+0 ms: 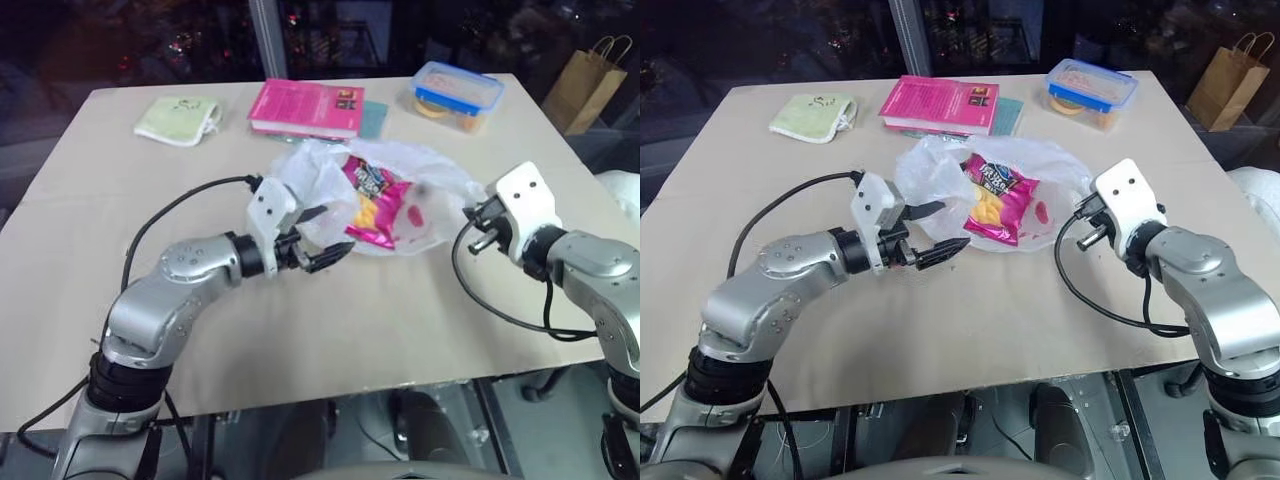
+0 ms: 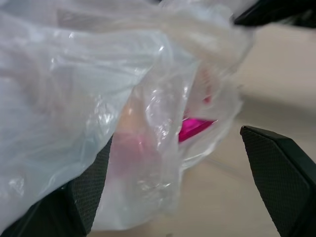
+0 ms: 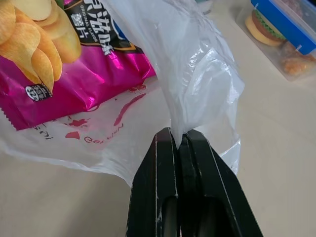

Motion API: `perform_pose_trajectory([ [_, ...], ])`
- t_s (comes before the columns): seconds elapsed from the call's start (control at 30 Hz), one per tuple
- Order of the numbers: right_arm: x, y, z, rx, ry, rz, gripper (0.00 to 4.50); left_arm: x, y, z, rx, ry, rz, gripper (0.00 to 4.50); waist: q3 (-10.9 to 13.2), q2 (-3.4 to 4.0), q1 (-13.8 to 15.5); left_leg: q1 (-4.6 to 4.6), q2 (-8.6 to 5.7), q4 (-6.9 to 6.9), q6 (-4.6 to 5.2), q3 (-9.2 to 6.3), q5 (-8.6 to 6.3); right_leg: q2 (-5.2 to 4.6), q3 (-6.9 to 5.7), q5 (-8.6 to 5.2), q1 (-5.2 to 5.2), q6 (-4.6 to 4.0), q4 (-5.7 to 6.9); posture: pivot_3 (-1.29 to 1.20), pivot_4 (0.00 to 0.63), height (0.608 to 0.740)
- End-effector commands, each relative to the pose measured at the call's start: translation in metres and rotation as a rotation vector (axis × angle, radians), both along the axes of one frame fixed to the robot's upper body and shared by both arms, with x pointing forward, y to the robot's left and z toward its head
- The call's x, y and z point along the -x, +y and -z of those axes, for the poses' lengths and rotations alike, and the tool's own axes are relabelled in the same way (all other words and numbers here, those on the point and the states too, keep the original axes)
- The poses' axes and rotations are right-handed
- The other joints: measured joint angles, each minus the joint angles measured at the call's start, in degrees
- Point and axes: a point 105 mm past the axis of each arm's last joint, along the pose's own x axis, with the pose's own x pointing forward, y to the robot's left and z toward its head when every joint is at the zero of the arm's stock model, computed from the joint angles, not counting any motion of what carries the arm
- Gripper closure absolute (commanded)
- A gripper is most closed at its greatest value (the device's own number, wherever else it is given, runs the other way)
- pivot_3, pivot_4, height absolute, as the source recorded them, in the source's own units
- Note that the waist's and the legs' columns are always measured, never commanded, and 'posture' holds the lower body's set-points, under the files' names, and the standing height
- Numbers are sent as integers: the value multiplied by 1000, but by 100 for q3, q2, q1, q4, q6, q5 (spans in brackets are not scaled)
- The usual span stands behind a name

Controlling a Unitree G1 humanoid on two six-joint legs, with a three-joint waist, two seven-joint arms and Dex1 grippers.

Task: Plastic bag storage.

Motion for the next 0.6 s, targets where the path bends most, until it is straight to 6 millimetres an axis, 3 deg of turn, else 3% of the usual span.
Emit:
perform_pose_trajectory([
  [0.03, 2, 4, -16, -5, -64, -18, 4500, -6, -4, -3, -54, -86, -7, 202, 0, 0, 10, -1, 0, 0, 0, -1, 0, -1, 0, 0, 0, 0, -1, 0, 150, 740],
  [0.17, 0, 6, -17, -8, -65, -28, 4500, -18, -14, -5, -23, -119, -66, 202, 0, 0, 6, -2, -2, 2, 1, -3, 0, -3, -2, 5, 5, 9, -5, 0, 150, 740],
  [0.43, -6, 17, -22, -56, -68, -65, 4500, -22, -23, 3, 37, -92, -116, 202, -1, 2, -13, 1, 1, -1, 1, -7, 0, 0, -6, 6, 4, 10, -5, 0, 150, 740],
  [0.53, -5, 24, -22, -78, -61, -94, 4500, -22, -44, 5, 112, -41, -66, 1033, -1, 2, 16, 0, -1, 4, 1, -12, 0, -2, -9, 6, 9, 11, -5, 0, 150, 740],
  [0.6, -5, 26, -20, -90, -55, -101, 4500, -16, -59, -6, 272, 26, 7, 1907, -1, 1, 20, -1, -2, 6, 1, -15, 0, -4, -10, 6, 13, 11, -7, 0, 150, 740],
])
